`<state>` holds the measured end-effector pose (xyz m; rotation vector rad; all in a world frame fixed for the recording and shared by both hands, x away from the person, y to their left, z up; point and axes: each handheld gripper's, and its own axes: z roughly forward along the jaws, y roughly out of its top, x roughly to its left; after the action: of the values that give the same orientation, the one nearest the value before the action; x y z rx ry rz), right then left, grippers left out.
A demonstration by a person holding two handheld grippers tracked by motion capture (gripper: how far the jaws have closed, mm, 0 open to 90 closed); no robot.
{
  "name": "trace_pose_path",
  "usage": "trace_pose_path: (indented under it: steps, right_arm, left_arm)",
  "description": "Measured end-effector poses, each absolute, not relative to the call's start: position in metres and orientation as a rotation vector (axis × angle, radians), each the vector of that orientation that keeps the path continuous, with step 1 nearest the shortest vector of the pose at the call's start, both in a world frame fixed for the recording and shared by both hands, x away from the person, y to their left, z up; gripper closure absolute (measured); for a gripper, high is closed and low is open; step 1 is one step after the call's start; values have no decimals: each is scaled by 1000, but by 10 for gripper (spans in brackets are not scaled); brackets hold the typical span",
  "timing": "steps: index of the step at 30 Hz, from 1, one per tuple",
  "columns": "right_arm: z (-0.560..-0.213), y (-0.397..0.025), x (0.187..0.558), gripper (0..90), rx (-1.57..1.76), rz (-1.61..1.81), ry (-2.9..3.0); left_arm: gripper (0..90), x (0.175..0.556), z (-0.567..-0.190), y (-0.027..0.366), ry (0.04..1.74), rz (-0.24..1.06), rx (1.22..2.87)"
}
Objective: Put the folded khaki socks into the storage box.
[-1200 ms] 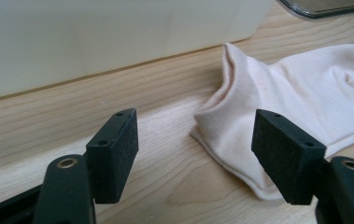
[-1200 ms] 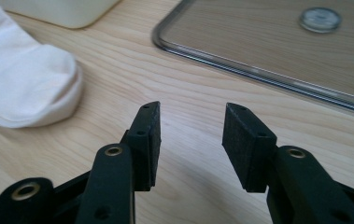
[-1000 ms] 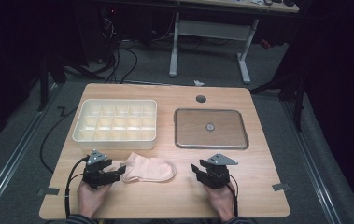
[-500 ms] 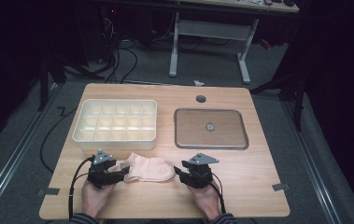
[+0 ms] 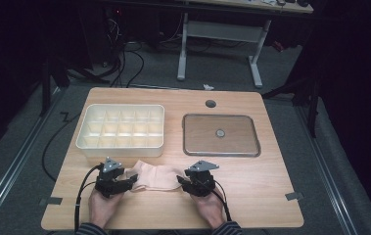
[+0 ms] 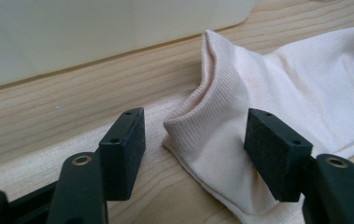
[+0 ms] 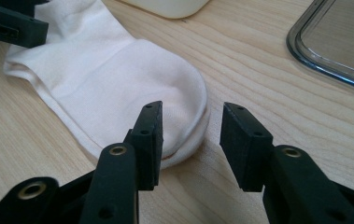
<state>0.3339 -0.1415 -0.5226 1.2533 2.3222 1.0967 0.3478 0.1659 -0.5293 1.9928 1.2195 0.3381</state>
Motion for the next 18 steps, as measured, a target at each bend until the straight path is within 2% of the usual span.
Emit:
trace_pose_path:
  steps: [7, 16, 18]
  right_arm:
    - [-529, -139, 334, 657, 1247, 1077, 2349]
    - [-530, -138, 332, 762, 1200, 1073, 2371]
    - [-530, -138, 332, 779, 1193, 1073, 2374]
  left_arm:
    - [460, 345, -530, 165, 1200, 377, 2014]
    - [591, 343, -530, 161, 1170, 398, 2042]
    - [643, 343, -530, 162, 1167, 385, 2040]
